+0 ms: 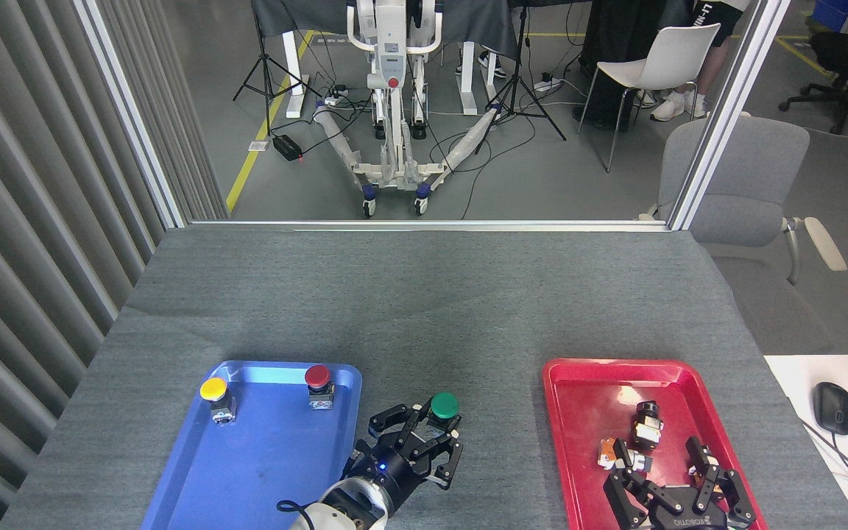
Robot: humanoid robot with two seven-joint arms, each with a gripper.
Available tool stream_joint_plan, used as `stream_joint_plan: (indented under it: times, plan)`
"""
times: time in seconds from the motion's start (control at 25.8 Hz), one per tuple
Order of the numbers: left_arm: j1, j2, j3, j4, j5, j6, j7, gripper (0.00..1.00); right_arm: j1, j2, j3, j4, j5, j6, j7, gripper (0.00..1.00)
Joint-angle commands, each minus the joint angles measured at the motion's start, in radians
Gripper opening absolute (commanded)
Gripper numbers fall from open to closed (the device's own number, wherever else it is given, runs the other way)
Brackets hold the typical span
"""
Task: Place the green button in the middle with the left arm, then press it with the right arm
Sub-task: 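Carry the green button to the table middle and set it down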
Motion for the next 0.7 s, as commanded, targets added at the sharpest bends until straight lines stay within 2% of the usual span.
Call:
stream_joint_plan:
  times: [0.0,0.43,0.62,0.66]
  plan:
    - [-0.007,-0.021,-0.001,0.058,0.001,-0.009,0.006,0.06,0.000,0.002,0.000,0.000,0.000,-0.001,0.000,0.99]
    - [-0.010,-0.024,-0.001,0.124,0.004,-0.035,0.012,0.08,0.000,0.010,0.003,0.006,0.005,-0.001,0.000,1.00]
    - [-0.010,-0.027,-0.004,0.124,0.007,-0.042,0.015,0.17,0.000,0.011,0.003,0.008,0.005,-0.001,0.003,0.99]
    - [-0.010,-0.027,-0.004,0.125,0.007,-0.058,0.016,0.24,0.000,0.011,0.003,0.014,0.005,-0.001,0.003,0.99]
